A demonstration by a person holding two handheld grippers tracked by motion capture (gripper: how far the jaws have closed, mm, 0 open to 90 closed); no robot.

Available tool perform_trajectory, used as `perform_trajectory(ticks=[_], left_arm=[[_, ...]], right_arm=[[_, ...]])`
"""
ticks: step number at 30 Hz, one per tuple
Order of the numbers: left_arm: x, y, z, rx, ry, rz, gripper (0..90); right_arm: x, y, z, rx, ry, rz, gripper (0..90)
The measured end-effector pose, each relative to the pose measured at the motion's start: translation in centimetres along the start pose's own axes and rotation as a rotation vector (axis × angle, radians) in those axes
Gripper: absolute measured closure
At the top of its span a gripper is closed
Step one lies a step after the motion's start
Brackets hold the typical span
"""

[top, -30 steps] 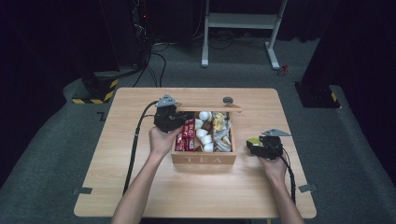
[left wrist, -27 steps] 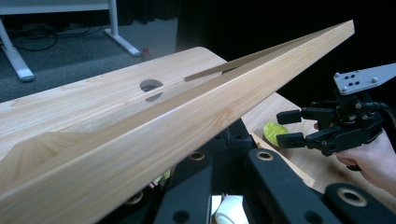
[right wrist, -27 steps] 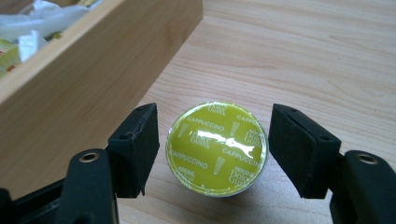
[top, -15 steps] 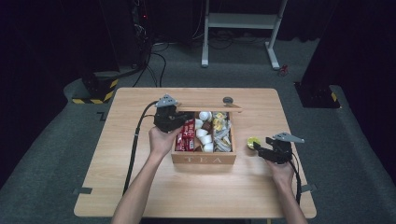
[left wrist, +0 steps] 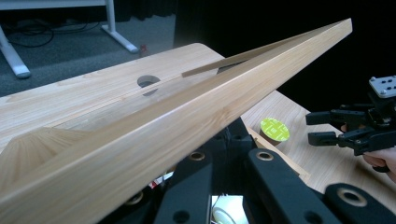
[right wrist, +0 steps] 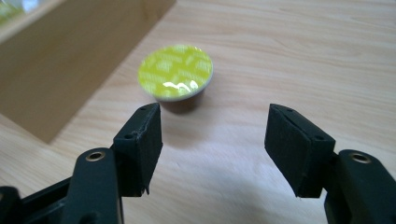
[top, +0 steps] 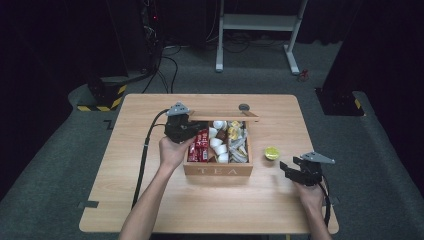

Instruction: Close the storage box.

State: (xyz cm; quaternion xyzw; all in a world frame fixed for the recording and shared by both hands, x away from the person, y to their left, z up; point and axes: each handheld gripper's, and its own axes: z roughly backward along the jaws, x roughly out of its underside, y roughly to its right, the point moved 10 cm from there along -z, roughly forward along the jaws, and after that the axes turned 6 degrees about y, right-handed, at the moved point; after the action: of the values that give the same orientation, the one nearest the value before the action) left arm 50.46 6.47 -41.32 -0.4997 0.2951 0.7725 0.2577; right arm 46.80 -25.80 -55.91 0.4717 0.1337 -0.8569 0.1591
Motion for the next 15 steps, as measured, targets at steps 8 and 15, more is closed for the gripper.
perform_trajectory(ticks=[8, 15], left_arm=[[0.1, 0.0, 0.0, 0.003, -0.007, -0.001, 90.0], [0.2, 0.1, 0.1, 0.0, -0.006, 0.001, 90.0]], right_arm=[[1.8, 1.0, 0.1, 0.039, -0.039, -0.017, 37.6], [2.3, 1.1, -0.2, 0.067, -0.068, 0.012, 37.7]])
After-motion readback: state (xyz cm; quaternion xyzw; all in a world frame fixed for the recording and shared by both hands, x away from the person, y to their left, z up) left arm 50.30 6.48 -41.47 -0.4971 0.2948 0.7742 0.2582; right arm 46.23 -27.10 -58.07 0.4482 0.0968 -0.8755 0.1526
